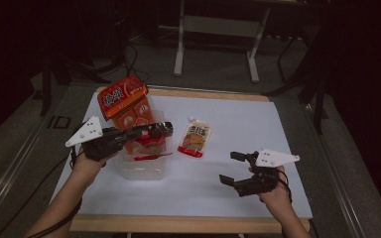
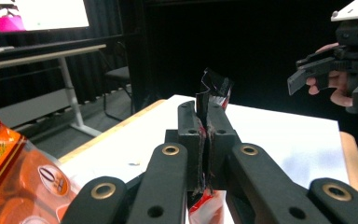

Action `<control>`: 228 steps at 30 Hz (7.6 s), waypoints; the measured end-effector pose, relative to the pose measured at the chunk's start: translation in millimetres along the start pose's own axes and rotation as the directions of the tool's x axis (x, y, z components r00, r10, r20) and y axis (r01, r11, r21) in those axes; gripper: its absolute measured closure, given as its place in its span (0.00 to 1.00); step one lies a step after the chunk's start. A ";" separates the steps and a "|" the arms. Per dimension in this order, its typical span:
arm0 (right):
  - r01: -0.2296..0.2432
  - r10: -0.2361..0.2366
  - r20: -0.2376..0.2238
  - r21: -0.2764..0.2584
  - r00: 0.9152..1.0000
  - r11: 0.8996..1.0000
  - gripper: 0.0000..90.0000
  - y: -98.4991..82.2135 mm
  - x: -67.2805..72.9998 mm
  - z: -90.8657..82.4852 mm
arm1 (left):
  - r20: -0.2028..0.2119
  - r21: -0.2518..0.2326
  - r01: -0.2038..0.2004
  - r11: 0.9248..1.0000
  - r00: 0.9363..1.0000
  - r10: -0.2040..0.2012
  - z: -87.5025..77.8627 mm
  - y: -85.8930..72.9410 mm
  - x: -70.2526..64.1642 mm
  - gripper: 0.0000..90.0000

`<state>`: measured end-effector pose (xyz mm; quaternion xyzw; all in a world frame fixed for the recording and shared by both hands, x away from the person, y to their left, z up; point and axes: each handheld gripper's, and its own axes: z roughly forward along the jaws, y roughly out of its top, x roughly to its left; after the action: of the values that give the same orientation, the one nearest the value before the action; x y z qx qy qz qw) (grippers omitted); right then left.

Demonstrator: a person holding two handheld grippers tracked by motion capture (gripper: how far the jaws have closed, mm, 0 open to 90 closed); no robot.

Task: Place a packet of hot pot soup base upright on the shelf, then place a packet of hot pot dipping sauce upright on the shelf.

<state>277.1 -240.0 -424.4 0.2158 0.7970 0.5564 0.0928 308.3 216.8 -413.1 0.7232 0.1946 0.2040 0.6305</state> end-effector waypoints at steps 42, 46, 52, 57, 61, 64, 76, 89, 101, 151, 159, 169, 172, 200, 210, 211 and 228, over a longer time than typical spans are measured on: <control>-0.046 0.047 -0.050 0.023 0.998 0.999 0.16 -7.2 -1.8 6.1 | 0.000 0.085 0.062 0.994 0.998 -0.062 -8.0 -67.7 15.8 0.96; -0.044 0.045 -0.056 0.017 0.997 0.999 0.16 -7.4 -2.1 5.9 | -0.006 0.084 0.081 0.993 0.997 -0.080 -11.6 -75.0 16.5 0.96; -0.049 0.050 -0.057 0.027 0.997 0.998 0.17 -7.5 -2.5 6.7 | -0.019 0.087 0.092 0.992 0.996 -0.091 -13.8 -73.2 15.9 0.82; -0.041 0.043 -0.059 0.036 0.997 0.999 0.17 -8.2 -2.3 7.6 | -0.028 0.102 0.112 0.988 0.994 -0.110 -12.4 -64.8 10.3 0.62; -0.040 0.042 -0.061 0.036 0.997 0.999 0.17 -7.9 -2.7 7.8 | -0.017 0.116 0.100 0.988 0.995 -0.098 -9.2 -56.0 2.9 0.41; -0.047 0.049 -0.067 0.032 0.997 0.998 0.17 -7.5 -4.0 7.7 | -0.006 0.106 0.104 0.989 0.995 -0.104 -7.8 -50.4 -0.5 0.30; -0.025 0.026 -0.051 0.032 0.998 0.999 0.17 -7.4 -5.9 6.9 | -0.043 0.115 0.099 0.988 0.995 -0.094 0.2 -22.9 -24.5 0.02; 0.048 -0.048 0.042 0.012 0.998 0.999 0.16 -3.0 -7.5 -0.7 | -0.039 0.086 0.123 0.989 0.992 -0.120 -1.0 -17.9 -50.7 0.02; -0.026 0.026 0.109 -0.004 0.994 1.000 0.12 1.3 -13.9 1.6 | 0.023 0.075 0.108 0.991 0.994 -0.110 3.4 -19.3 -83.2 0.02; -0.041 0.016 0.249 0.095 0.968 0.995 0.33 9.3 -107.4 115.5 | 0.053 0.130 0.119 0.984 0.991 -0.127 15.6 -67.5 -122.4 0.02; -0.075 0.035 0.286 0.131 0.958 0.989 0.44 5.2 -130.4 133.8 | 0.031 0.129 0.120 0.984 0.992 -0.125 7.4 -67.6 -124.2 0.02; -0.141 0.078 0.326 0.173 0.942 0.975 0.49 -3.5 -157.3 148.9 | 0.014 0.137 0.135 0.981 0.990 -0.138 -1.8 -70.2 -126.7 0.02; -0.149 0.080 0.333 0.187 0.939 0.971 0.50 -5.9 -161.8 153.3 | 0.006 0.144 0.138 0.980 0.990 -0.140 -4.7 -71.6 -126.6 0.02; -0.219 0.092 0.368 0.320 0.925 0.922 0.79 -26.2 -177.5 190.6 | -0.006 0.162 0.144 0.976 0.989 -0.145 -13.8 -73.3 -129.4 0.02; -0.254 0.118 0.384 0.326 0.916 0.910 0.99 -19.9 -171.0 191.0 | 0.002 0.160 0.149 0.976 0.988 -0.151 -12.1 -74.5 -130.0 0.02; -0.249 0.111 0.388 0.326 0.915 0.912 0.99 -18.5 -169.6 190.4 | 0.003 0.160 0.149 0.976 0.988 -0.151 -11.8 -74.6 -130.0 0.02; -0.205 0.125 0.337 0.213 0.933 0.955 1.00 15.5 -143.3 153.5 | 0.031 0.150 0.148 0.977 0.988 -0.154 -3.5 -73.7 -129.7 0.02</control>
<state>467.9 -169.7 -479.1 0.3795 0.8126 0.4174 0.1461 195.5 159.4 -492.1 0.7551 0.2502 0.1251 0.5929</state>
